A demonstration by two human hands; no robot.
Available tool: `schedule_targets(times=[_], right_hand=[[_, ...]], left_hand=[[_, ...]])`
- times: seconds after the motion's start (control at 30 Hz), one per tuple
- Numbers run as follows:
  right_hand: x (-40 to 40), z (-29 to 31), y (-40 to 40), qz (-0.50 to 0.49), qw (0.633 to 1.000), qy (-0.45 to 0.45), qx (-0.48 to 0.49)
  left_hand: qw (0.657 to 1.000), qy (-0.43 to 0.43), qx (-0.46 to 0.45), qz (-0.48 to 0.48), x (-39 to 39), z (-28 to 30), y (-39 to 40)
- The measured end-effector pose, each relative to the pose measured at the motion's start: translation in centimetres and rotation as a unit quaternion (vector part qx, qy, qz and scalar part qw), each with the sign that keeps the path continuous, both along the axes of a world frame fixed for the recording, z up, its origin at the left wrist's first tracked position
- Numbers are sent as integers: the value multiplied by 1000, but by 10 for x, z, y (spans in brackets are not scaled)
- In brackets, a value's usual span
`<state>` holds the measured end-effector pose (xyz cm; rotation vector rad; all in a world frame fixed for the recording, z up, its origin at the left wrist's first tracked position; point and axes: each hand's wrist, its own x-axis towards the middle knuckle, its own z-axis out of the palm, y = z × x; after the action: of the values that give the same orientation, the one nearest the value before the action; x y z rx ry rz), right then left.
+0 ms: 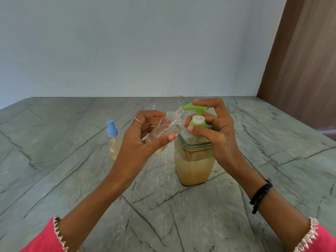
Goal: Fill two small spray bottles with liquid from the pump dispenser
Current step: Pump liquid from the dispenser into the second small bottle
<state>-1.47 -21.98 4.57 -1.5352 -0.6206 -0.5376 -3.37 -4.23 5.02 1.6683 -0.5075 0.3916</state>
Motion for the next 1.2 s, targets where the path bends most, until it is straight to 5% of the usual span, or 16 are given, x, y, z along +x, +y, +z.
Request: schedule_targets(times=[1.2], right_hand=[[0, -3, -6, -23, 996, -28, -85]], left_hand=[[1000, -13, -8, 7, 2, -3, 0]])
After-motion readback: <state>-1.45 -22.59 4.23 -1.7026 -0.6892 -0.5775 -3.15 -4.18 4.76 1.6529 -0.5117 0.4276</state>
